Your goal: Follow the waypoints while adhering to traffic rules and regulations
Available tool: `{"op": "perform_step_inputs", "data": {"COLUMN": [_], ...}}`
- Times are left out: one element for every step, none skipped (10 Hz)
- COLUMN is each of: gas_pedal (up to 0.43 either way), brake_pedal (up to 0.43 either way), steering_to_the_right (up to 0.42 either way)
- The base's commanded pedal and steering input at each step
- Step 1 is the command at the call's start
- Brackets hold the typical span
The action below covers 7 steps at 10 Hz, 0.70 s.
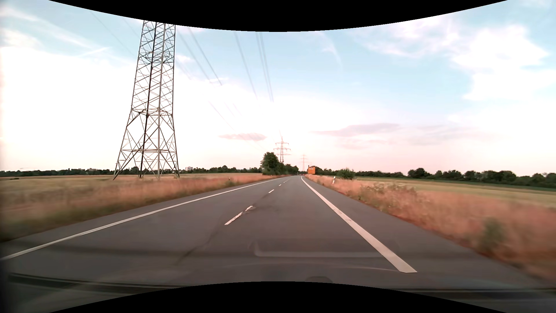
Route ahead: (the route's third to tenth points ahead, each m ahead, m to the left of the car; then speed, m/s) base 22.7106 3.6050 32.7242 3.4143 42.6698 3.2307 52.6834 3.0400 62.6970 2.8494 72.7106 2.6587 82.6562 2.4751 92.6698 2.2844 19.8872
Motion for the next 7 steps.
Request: {"op": "perform_step_inputs", "data": {"gas_pedal": [0.079,0.079,0.079,0.079,0.079,0.079,0.079], "brake_pedal": [0.000,0.000,0.000,0.000,0.000,0.000,0.000], "steering_to_the_right": [-0.002,-0.002,-0.002,-0.002,-0.002,-0.002,-0.002]}}
